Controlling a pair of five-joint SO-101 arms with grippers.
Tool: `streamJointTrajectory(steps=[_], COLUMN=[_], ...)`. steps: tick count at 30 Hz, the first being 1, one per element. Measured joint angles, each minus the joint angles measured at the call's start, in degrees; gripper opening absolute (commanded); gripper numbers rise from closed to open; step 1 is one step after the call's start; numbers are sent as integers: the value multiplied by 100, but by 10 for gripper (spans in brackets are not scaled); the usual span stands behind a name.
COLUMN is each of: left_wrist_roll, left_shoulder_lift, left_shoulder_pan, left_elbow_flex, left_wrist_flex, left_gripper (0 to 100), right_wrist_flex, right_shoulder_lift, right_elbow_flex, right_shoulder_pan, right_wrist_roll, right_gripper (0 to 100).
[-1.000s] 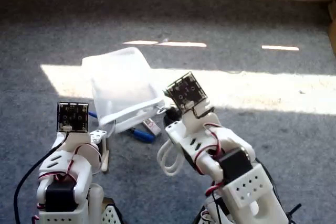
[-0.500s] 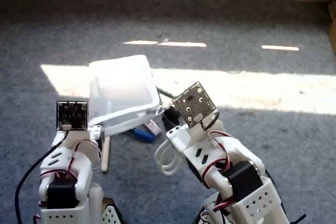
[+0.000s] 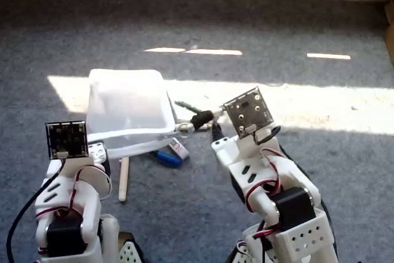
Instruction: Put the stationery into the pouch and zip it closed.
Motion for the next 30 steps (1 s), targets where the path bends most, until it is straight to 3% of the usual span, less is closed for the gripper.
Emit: streamJointTrajectory(steps=[9, 22, 30], left_wrist_roll=[-299, -299, -229], left_shoulder_lift=[132, 3059, 4554], left_shoulder_pan=[0, 70, 62], left_elbow_flex=[-492, -2664, -3587], left_wrist_flex=[123, 633, 1064], left_gripper=[7, 7, 7], right_wrist_flex=[0, -580, -1196], right_shoulder_lift=[0, 1723, 2875], right_elbow_flex=[0, -9, -9], right_shoulder_pan=[105, 141, 563], right_wrist_roll=[-9, -9, -9], right_gripper=[253, 253, 253])
